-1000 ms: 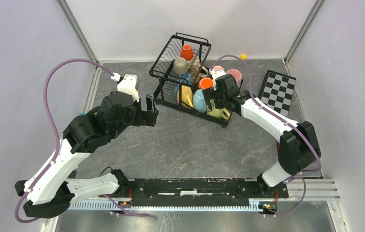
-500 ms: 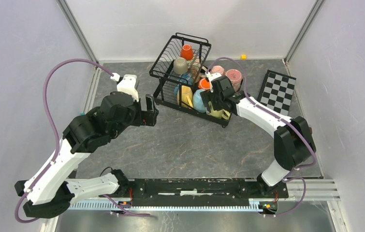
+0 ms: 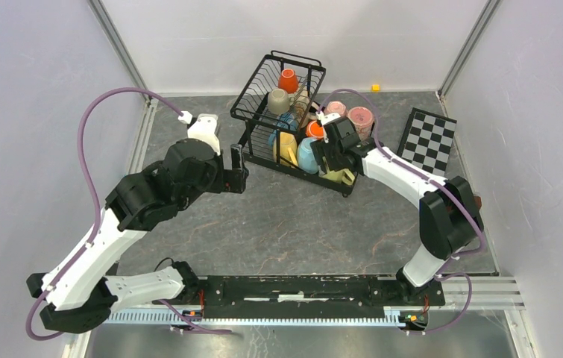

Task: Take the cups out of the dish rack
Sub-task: Unload the cup from the dish rack.

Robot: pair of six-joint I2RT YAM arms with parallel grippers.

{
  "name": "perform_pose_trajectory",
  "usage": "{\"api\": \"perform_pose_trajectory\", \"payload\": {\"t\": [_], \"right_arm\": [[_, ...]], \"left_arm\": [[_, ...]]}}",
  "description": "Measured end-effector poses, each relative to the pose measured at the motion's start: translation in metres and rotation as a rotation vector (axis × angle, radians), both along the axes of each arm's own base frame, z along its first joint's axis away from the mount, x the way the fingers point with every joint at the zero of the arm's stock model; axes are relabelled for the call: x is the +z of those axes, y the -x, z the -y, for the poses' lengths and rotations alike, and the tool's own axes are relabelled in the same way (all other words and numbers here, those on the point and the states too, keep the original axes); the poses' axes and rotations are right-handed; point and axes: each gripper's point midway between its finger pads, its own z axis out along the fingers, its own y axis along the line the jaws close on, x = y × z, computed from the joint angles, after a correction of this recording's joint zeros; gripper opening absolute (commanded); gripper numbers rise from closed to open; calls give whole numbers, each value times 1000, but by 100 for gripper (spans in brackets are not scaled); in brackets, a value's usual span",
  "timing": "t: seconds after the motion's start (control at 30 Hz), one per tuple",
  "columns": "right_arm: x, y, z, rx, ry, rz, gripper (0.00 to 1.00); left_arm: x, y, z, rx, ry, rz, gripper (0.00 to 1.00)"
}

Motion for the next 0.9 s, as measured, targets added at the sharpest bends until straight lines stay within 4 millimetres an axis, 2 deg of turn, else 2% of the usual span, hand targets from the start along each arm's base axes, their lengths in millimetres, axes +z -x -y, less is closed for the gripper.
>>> {"api": "perform_pose_trajectory", "payload": {"t": [0.1, 0.33, 0.7, 0.9], "right_arm": [[1, 2, 2, -4, 7, -15, 26], [22, 0, 0, -15, 1, -11, 22], [53, 12, 9, -41, -18, 13, 19], [77, 25, 14, -52, -56, 36, 18]], "left_arm": [[0, -1, 3, -5, 6, 0, 100], [3, -5, 15, -30, 51, 16, 100], [-26, -12, 42, -90, 137, -15, 100], [-43, -18, 57, -119, 225, -40, 100]]}}
